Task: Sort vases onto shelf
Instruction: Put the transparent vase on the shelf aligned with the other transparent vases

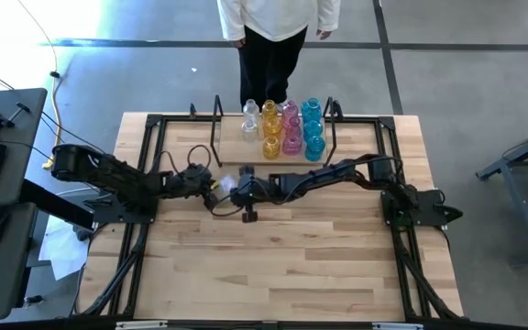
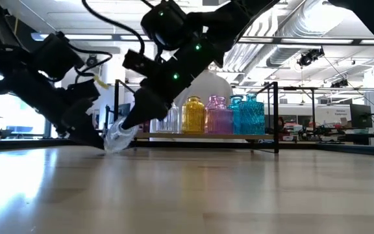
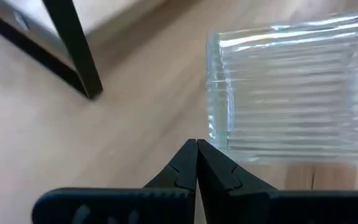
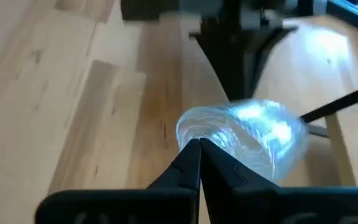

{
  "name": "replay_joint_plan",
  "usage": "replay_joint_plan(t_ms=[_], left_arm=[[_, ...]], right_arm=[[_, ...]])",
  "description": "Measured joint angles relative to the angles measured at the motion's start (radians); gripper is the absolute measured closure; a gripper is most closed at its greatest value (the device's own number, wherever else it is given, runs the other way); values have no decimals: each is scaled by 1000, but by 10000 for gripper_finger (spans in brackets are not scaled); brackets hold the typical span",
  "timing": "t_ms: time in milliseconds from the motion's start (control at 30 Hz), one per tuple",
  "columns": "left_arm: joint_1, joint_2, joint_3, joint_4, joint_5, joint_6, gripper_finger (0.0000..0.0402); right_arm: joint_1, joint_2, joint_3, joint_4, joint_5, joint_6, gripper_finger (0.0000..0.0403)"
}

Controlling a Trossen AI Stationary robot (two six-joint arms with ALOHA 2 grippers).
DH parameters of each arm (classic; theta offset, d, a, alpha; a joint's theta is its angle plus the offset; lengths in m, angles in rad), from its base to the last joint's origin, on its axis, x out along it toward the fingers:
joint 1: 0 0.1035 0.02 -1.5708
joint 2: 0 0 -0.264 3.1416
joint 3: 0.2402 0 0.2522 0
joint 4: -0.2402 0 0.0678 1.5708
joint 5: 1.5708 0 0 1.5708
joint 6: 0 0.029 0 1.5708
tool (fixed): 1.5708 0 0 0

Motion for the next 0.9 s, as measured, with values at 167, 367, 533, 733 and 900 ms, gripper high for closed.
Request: replay_joint_plan(t_ms=[167,367,533,733,900], left_arm=[[-1,-1,-30,37,24,-2,401],[-1,-1,-30,38,67,-12,401],[-1,0,-30,37,82,-19,401],[-1,0,-30,38,89,-10,401],[-10,0,-30,37,112,-27,402]], right_arm=[[-5,1,-1,7,14,3,402],[-4,-2,0,3,17,46,402],[-6,-4,0,6,17,47,403],[-6,-5,1,-4,8,48,403],[-10,-6,2,-21,-5,73,403]])
